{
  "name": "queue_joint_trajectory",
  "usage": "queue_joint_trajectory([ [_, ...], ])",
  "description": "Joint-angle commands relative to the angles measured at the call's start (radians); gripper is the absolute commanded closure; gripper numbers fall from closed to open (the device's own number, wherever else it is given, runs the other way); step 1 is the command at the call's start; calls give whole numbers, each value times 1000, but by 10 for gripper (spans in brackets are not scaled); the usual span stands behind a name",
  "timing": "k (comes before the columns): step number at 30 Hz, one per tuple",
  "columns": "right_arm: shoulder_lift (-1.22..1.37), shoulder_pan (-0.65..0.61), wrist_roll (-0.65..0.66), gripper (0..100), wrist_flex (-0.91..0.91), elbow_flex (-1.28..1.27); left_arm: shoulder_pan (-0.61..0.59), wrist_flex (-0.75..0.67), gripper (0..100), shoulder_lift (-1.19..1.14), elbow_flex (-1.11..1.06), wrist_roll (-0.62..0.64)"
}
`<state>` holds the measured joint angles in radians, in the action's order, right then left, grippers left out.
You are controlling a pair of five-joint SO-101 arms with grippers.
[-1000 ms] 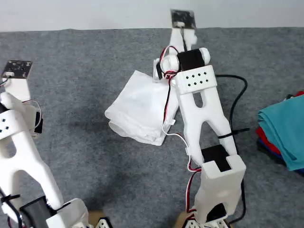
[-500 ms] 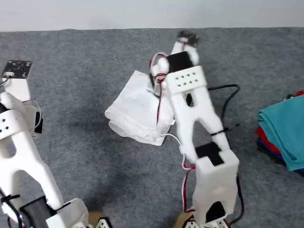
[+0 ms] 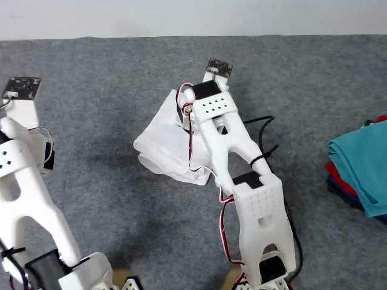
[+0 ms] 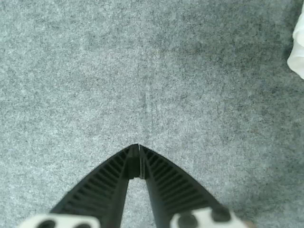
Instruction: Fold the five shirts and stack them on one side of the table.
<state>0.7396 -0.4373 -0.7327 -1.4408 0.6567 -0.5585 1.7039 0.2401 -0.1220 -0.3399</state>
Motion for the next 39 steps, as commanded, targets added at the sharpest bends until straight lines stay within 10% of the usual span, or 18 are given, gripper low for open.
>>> queue_joint_trajectory([
  [1,22,-1,-11,578,56,55,6,0,997,34,2,8],
  [11,157,-8,-8,594,249,55,8,-2,997,31,2,8],
  [21,168,22,-8,997,240,58,8,-2,997,37,2,8],
  [39,-312,189,112,989,-18,129,8,5,997,38,4,8],
])
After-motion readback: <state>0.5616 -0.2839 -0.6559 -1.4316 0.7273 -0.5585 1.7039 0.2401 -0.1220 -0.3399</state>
